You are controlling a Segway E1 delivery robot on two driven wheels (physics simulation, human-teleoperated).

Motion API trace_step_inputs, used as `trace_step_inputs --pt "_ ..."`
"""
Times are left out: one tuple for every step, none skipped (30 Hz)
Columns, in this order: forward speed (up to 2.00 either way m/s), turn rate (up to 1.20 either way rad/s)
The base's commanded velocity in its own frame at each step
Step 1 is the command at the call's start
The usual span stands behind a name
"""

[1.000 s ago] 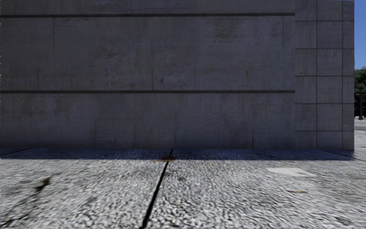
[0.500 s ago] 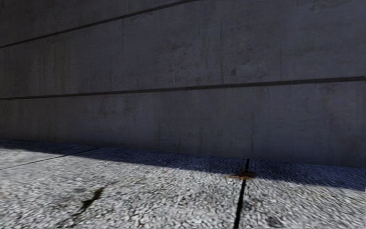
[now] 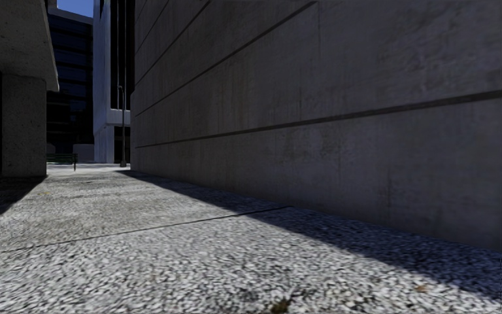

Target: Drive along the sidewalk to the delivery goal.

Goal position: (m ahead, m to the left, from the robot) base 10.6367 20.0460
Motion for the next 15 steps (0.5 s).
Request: trace_step_inputs --pt "1.55 1.17" --pt "1.55 1.17" --pt "1.55 1.17" --pt "1.55 1.17" --pt "1.55 1.17" --pt "1.55 1.17" --pt "1.55 1.17" --pt "1.55 1.16" --pt "1.55 1.16" --pt "1.55 1.16" --pt "1.55 1.05" --pt "1.55 0.0" --pt "1.55 0.0" --pt "1.55 0.0" --pt "1.55 0.0"
